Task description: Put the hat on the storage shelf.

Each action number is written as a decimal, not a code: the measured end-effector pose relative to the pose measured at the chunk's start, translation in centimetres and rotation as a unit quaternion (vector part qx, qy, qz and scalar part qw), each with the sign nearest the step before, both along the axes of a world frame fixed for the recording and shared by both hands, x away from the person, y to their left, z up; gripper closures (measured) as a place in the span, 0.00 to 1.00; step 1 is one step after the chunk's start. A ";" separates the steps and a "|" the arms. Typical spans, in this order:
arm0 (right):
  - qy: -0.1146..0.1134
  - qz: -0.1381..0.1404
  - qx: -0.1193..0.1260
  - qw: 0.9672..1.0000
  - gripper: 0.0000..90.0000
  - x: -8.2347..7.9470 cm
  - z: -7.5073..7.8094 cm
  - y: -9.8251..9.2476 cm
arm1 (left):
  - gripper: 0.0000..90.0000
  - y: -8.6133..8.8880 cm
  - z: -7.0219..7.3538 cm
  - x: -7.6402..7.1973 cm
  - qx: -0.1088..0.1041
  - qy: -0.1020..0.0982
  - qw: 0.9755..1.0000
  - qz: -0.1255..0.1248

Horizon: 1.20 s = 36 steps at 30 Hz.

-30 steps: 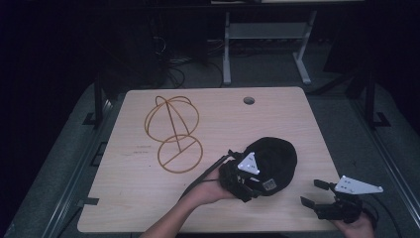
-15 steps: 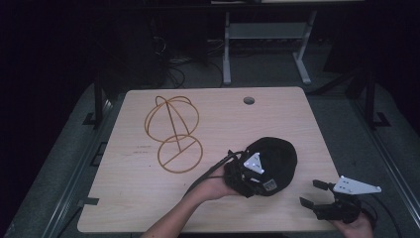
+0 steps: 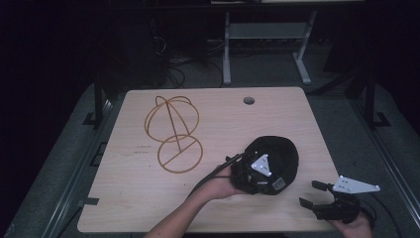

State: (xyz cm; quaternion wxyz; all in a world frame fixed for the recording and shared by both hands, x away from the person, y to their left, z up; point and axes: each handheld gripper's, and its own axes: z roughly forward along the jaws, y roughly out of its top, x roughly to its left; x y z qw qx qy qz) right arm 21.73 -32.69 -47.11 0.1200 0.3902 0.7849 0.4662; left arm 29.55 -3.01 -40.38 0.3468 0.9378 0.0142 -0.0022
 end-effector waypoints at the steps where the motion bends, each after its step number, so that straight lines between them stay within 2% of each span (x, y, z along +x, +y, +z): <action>1: 0.003 0.000 0.004 1.000 0.17 0.0 0.0 0.0 | 0.82 0.0 0.0 0.0 0.000 0.001 1.000 -0.001; 2: 0.007 0.002 0.008 1.000 0.17 0.1 0.0 0.0 | 0.83 0.0 0.1 0.0 0.000 0.001 1.000 -0.001; 7: -0.006 0.009 0.016 1.000 0.18 0.0 0.3 -0.1 | 0.86 0.0 0.6 0.0 -0.004 0.000 1.000 -0.004; 12: -0.006 0.008 0.017 1.000 0.18 0.0 0.2 -0.1 | 0.88 -0.1 1.1 0.0 -0.005 0.000 1.000 -0.008; 18: -0.009 0.009 0.021 1.000 0.19 -0.1 0.5 0.0 | 0.89 0.2 2.0 0.3 -0.026 0.007 1.000 -0.003; 21: -0.027 0.012 0.033 0.999 0.19 -0.4 1.1 0.3 | 0.89 0.4 2.6 0.6 -0.034 0.011 0.999 0.000; 26: -0.035 0.017 0.036 0.999 0.19 -0.4 1.3 0.7 | 0.89 0.7 4.0 1.1 -0.050 0.015 0.999 0.006; 28: -0.040 0.019 0.041 0.998 0.20 -0.4 1.5 0.8 | 0.89 0.9 5.1 1.6 -0.067 0.025 0.997 0.012; 32: -0.052 0.021 0.054 0.997 0.22 -0.5 1.8 0.9 | 0.89 1.0 6.1 2.0 -0.072 0.028 0.997 0.015; 34: -0.058 0.022 0.061 0.996 0.22 -0.5 2.1 1.0 | 0.89 1.0 7.1 2.5 -0.082 0.037 0.996 0.021; 36: -0.058 0.022 0.062 0.996 0.22 -0.5 2.2 1.1 | 0.89 1.1 7.4 2.7 -0.088 0.042 0.995 0.021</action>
